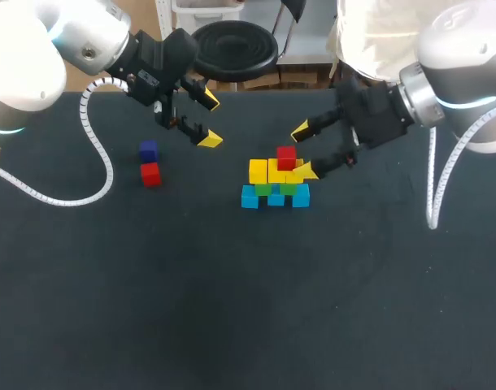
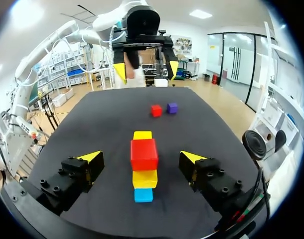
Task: Place the blue cubes, place green cubes on the blue cubes, place the yellow cubes on the green cubes, then place the red cubes on the yellow cubes, and place purple cube on the red cubes.
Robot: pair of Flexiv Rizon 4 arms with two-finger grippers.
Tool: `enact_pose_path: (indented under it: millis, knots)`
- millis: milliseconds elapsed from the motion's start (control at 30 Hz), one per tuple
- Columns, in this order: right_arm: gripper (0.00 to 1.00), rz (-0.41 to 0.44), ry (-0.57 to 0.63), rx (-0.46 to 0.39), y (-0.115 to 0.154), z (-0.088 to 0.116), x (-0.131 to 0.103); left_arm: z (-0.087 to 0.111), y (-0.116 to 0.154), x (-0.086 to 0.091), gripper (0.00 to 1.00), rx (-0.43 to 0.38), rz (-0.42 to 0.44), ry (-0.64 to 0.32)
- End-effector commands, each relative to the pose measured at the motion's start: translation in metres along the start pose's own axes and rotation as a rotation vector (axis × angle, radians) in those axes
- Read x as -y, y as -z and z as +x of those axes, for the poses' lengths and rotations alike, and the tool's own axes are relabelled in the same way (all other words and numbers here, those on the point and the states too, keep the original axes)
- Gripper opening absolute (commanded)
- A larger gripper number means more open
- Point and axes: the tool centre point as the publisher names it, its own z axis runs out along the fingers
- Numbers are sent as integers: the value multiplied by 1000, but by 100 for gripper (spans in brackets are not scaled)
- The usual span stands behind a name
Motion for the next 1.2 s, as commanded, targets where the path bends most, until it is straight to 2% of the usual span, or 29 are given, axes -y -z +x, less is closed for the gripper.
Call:
enact_pose_path:
  millis: [33,267,933,1200]
  knots:
    - [100,6,10,-18,16,-4,-10,1,0,-1,100,4,2,-3]
    - [100,3,39,-40,37,-10,-19,1,0,-1,100,4,2,-3]
    - [100,-39,88,-59,74,-8,-43,1,0,-1,100,4,2,-3]
    - [100,-32,96,-64,88,-7,-49,1,0,-1,100,4,2,-3]
